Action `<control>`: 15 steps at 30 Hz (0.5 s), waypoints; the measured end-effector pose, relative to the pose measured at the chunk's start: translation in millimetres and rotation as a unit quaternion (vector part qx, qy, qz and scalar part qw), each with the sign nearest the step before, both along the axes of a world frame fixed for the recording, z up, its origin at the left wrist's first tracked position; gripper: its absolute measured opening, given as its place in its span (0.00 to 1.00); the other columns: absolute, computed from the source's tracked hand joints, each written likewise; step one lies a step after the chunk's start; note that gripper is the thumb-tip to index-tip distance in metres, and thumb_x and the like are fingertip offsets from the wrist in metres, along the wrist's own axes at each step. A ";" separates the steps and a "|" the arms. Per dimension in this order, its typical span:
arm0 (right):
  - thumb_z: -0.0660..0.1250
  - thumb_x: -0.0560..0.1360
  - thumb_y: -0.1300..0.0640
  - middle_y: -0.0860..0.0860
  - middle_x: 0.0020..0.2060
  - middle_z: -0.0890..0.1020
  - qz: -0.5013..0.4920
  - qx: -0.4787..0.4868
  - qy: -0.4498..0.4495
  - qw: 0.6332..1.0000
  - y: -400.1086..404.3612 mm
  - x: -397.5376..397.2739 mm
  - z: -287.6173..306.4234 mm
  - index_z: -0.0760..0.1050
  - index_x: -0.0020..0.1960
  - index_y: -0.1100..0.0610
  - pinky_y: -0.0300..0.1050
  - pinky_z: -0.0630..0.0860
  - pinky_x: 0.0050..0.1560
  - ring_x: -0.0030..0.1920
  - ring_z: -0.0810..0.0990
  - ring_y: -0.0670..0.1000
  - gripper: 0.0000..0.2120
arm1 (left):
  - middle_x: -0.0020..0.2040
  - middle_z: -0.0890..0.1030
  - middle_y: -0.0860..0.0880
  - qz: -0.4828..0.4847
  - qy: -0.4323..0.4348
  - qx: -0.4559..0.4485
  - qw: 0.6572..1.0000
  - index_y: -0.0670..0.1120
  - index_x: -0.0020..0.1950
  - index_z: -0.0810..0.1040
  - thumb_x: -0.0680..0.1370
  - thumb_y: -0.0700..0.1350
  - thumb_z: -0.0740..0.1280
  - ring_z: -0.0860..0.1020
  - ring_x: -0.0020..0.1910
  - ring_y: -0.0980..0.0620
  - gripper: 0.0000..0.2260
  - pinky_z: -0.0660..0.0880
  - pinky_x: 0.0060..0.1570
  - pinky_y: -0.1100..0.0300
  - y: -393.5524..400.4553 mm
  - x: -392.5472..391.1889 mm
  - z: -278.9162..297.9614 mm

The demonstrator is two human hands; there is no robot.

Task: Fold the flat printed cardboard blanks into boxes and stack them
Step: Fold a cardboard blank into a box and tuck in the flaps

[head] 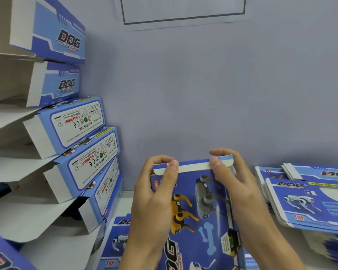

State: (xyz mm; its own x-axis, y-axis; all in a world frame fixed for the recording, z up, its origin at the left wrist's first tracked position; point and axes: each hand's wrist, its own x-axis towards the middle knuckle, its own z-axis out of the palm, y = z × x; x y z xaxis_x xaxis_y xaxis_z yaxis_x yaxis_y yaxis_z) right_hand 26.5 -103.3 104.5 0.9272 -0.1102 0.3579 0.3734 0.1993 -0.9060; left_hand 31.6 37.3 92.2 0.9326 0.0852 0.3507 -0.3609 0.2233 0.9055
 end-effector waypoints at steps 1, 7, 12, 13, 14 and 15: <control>0.74 0.70 0.41 0.57 0.44 0.85 -0.002 0.003 -0.004 1.000 0.0 0.1 -0.2 0.75 0.54 0.47 0.43 0.80 0.33 0.42 0.87 0.57 0.18 | 0.46 0.86 0.46 0.008 -0.007 0.004 1.000 0.58 0.47 0.77 0.67 0.63 0.69 0.86 0.45 0.44 0.14 0.83 0.37 0.49 -0.5 -0.1 0.7; 0.74 0.66 0.43 0.60 0.42 0.85 0.017 0.022 0.000 1.000 -2.6 -0.8 2.2 0.76 0.49 0.50 0.45 0.81 0.32 0.40 0.86 0.59 0.17 | 0.45 0.86 0.47 0.014 -0.020 -0.010 1.000 0.58 0.47 0.78 0.68 0.62 0.68 0.86 0.45 0.46 0.13 0.82 0.34 0.53 -2.1 0.7 2.1; 0.71 0.66 0.48 0.58 0.40 0.84 0.028 0.023 0.019 0.999 -7.4 1.3 -0.1 0.76 0.44 0.51 0.46 0.79 0.29 0.38 0.86 0.58 0.10 | 0.47 0.85 0.44 0.005 -0.007 -0.029 1.000 0.55 0.50 0.78 0.69 0.61 0.68 0.86 0.47 0.43 0.15 0.82 0.36 0.51 -1.5 1.1 0.7; 0.70 0.66 0.48 0.58 0.39 0.84 0.028 0.023 0.021 0.999 -7.9 1.7 -0.6 0.75 0.43 0.51 0.45 0.79 0.29 0.37 0.85 0.58 0.09 | 0.48 0.85 0.43 0.003 -0.004 -0.030 1.000 0.55 0.51 0.78 0.69 0.61 0.68 0.85 0.47 0.42 0.15 0.82 0.38 0.50 -1.9 1.4 0.2; 0.70 0.66 0.49 0.57 0.39 0.84 0.028 0.023 0.023 0.999 -8.1 1.6 -0.7 0.75 0.42 0.50 0.45 0.78 0.29 0.37 0.85 0.58 0.08 | 0.49 0.84 0.43 0.001 -0.001 -0.032 0.999 0.55 0.51 0.78 0.68 0.61 0.68 0.85 0.48 0.42 0.16 0.82 0.39 0.49 -2.2 1.4 -0.2; 0.70 0.66 0.49 0.57 0.38 0.83 0.030 0.023 0.023 0.999 -8.4 1.4 -1.0 0.75 0.41 0.50 0.44 0.78 0.28 0.36 0.85 0.57 0.07 | 0.49 0.84 0.42 -0.001 0.003 -0.034 0.999 0.55 0.51 0.78 0.68 0.61 0.68 0.85 0.48 0.41 0.16 0.82 0.41 0.48 -2.4 1.3 -0.5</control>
